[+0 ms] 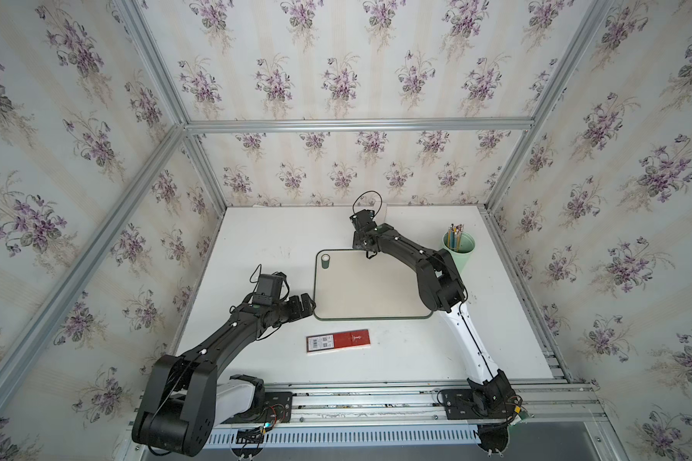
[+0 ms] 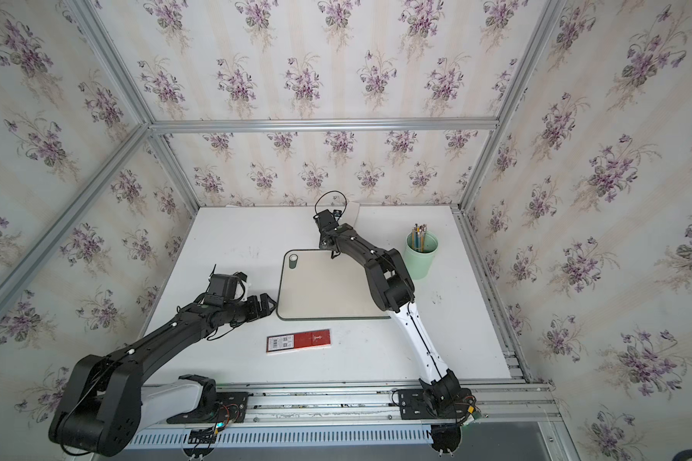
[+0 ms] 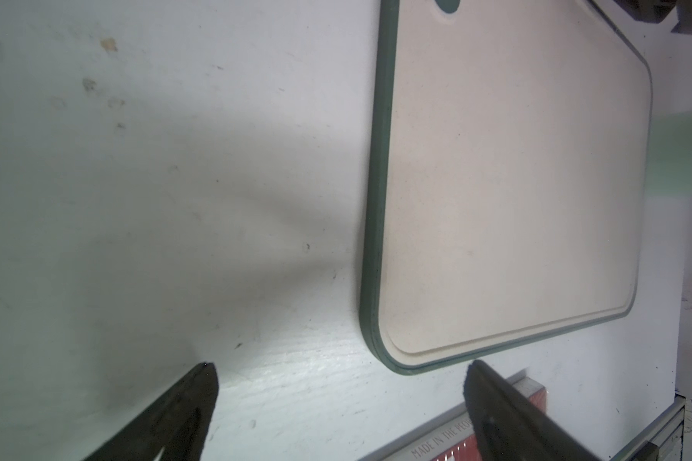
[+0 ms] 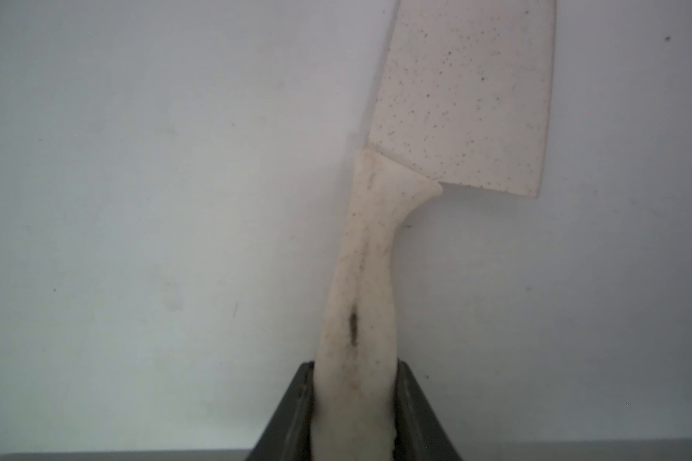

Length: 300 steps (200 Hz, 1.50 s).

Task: Align the knife with the edge of the cutting board
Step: Pick up the knife at the center of the board, then place the knife at the edge of the cutting board.

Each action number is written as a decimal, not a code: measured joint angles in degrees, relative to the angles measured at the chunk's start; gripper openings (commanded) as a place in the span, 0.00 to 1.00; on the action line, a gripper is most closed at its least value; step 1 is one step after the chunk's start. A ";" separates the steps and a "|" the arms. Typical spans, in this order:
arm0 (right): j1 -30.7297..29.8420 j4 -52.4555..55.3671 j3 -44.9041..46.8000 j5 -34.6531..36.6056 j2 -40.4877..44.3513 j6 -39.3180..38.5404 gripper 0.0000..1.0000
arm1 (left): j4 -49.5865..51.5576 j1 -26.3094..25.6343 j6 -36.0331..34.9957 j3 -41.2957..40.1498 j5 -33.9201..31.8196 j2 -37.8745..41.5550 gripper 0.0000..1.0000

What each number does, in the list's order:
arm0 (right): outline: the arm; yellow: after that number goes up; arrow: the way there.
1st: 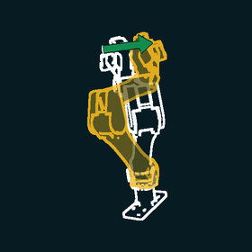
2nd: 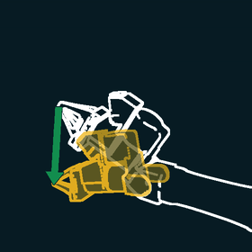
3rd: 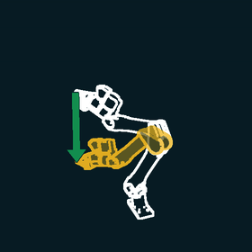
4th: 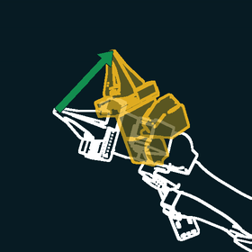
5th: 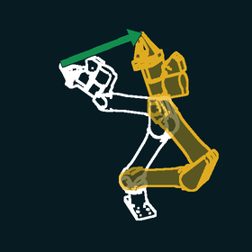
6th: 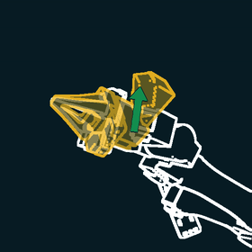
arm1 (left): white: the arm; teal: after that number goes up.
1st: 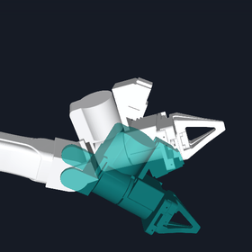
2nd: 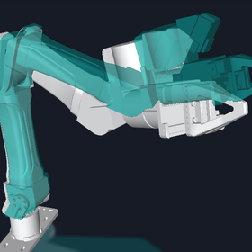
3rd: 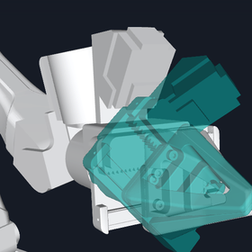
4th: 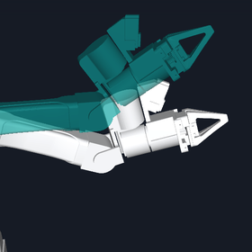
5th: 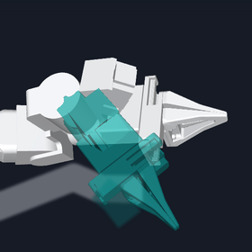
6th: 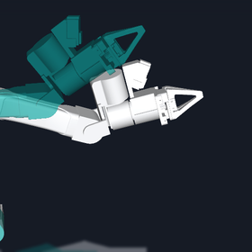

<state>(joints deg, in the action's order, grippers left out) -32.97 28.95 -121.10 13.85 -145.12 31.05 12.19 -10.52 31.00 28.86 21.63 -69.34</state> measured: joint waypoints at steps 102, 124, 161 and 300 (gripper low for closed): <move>4.02 4.15 4.63 -4.17 7.17 -2.78 0.08 | -0.13 0.00 0.00 0.04 -0.02 -1.20 1.00; 3.80 3.02 9.51 -5.20 11.17 -3.82 0.04 | -0.17 0.00 0.00 0.04 -0.02 -1.25 1.00; 3.89 -0.85 24.22 -7.54 20.48 -3.54 0.01 | -0.17 0.02 0.00 0.04 -0.02 -1.25 1.00; -4.24 -13.49 74.71 -11.19 59.04 -3.93 0.00 | 0.09 0.04 0.00 0.72 0.37 -1.64 1.00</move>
<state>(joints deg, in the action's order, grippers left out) -37.21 15.46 -46.39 2.66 -86.08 27.11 12.27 -10.48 31.00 29.58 22.00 -70.98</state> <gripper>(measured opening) 0.317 0.995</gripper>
